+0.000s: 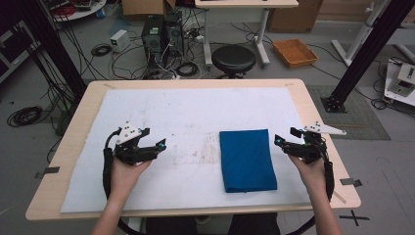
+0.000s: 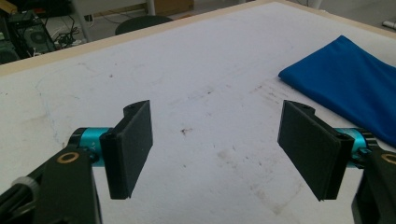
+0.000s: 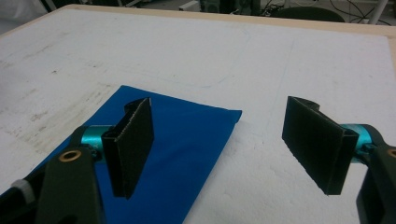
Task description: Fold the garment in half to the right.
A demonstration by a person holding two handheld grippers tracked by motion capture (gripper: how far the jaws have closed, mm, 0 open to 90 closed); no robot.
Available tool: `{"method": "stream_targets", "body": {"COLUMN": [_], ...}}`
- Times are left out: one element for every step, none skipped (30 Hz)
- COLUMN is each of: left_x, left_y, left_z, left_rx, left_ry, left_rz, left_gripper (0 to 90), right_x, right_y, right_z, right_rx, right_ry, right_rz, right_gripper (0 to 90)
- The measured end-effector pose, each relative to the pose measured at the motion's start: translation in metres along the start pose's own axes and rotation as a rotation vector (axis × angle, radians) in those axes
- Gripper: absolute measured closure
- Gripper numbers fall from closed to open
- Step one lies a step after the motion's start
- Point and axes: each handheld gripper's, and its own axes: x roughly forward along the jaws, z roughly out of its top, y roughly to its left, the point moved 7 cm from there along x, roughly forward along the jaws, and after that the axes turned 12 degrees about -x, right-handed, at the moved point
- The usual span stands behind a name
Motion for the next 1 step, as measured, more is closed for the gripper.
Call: {"method": "stream_targets", "body": {"left_x": [0.0001], "left_y": [0.0003], "left_z": [0.0002], "left_rx": [-0.001], "left_ry": [-0.001], "left_rz": [0.0], "left_gripper": [26.5], "right_x": [0.0003], "right_y": [0.0], "right_z": [-0.0003], "right_rx": [0.004], "right_ry": [0.002], "right_rz": [0.0], "right_gripper": [24.9]}}
